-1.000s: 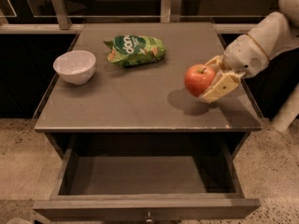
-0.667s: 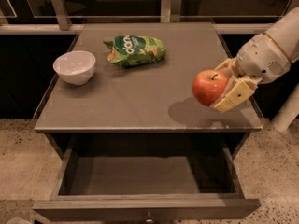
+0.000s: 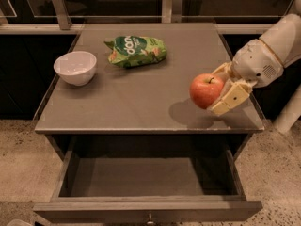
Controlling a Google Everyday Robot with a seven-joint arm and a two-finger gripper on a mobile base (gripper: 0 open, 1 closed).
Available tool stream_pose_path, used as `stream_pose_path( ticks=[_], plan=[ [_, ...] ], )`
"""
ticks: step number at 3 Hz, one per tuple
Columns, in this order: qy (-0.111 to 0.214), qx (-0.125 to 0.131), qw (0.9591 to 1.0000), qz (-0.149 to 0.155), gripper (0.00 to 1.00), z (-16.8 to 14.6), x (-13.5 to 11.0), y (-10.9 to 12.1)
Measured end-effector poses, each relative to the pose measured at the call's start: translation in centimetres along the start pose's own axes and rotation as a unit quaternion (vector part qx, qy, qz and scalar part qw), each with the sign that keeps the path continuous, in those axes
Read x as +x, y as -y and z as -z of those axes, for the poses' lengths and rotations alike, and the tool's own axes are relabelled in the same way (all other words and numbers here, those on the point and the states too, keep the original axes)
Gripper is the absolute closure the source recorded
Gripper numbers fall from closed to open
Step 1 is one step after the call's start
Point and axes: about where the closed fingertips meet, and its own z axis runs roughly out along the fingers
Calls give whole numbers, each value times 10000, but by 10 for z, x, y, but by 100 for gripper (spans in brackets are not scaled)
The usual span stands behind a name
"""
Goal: Place apple into top drawer
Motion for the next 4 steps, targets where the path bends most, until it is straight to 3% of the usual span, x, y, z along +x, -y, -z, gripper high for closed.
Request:
stream_pose_path(
  ticks=[1,2,3,4],
  plan=[
    [13,-246,9996,135,100,-8,16,-34],
    [-31,-473,9985,281,100,-25,57,-101],
    [-34,-369,9989,279,100,-27,56,-99],
    [90,-249,9994,224,100,-54,60,-112]
  ],
)
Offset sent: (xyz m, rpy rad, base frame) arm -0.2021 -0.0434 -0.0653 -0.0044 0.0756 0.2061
